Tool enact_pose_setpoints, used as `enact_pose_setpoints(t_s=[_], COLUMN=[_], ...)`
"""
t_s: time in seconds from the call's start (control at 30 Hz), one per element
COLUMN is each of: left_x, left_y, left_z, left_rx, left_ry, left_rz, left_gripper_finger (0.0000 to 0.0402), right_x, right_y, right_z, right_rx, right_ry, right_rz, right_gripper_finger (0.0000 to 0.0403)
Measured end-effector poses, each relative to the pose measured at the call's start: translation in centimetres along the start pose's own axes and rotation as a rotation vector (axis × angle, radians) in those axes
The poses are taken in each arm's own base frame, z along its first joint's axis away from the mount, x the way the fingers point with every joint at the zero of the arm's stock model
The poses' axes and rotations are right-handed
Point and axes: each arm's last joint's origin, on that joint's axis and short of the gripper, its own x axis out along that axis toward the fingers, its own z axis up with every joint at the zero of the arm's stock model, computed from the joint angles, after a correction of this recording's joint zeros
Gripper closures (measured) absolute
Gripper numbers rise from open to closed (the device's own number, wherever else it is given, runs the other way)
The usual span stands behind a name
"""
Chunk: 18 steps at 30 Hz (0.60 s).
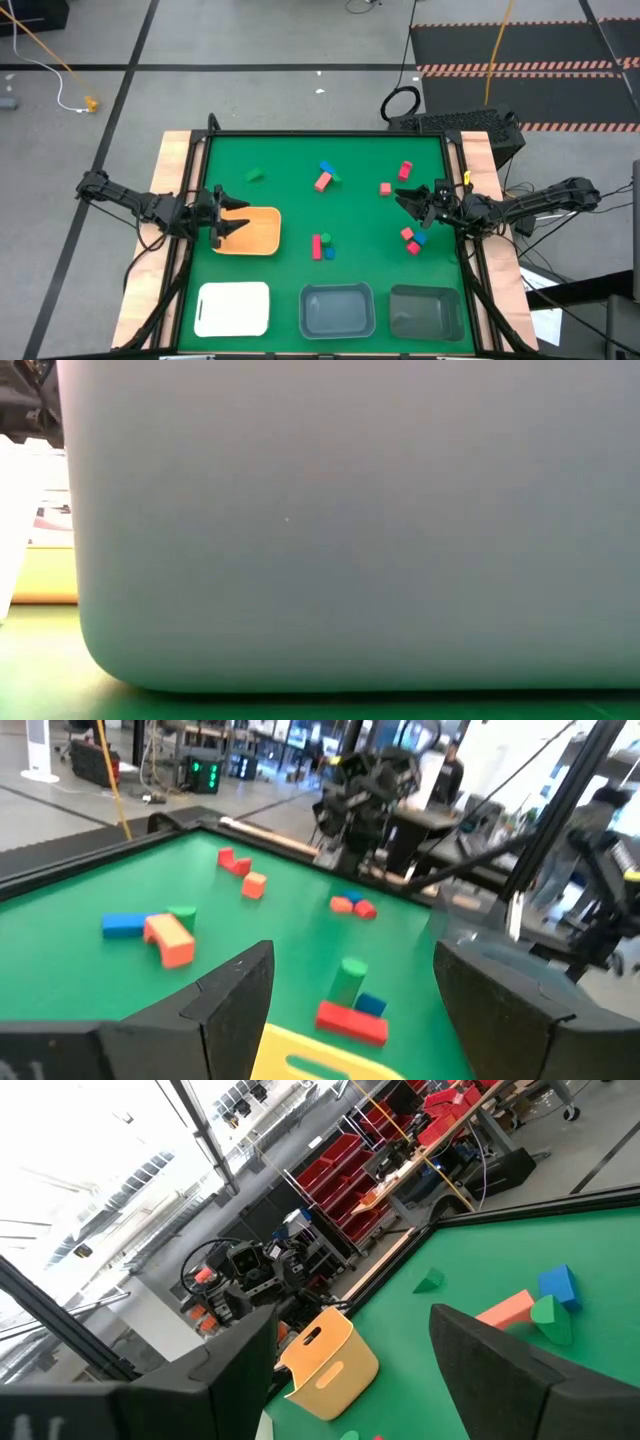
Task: Sort & place blocks by color
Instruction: Put the top left orange block into the yellow bin
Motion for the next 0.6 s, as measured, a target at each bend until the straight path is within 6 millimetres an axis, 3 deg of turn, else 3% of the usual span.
enact_pose_setpoints(t_s=[0.4, 0.6], left_x=[-0.1, -0.3], left_y=[-0.4, -0.5], left_z=[1.2, 2.7], left_rx=[-0.034, -0.027], left_ry=[-0.111, -0.268], left_rz=[-0.062, -0.029], left_gripper_finger=[0.0124, 0.0119], right_x=[0.0, 0.0], right_y=[0.0, 0.0], right_z=[0.0, 0.0], right_rx=[0.001, 0.001], right_ry=[0.0, 0.0], right_rz=[0.0, 0.0], right_gripper_finger=[0.0149, 0.0149])
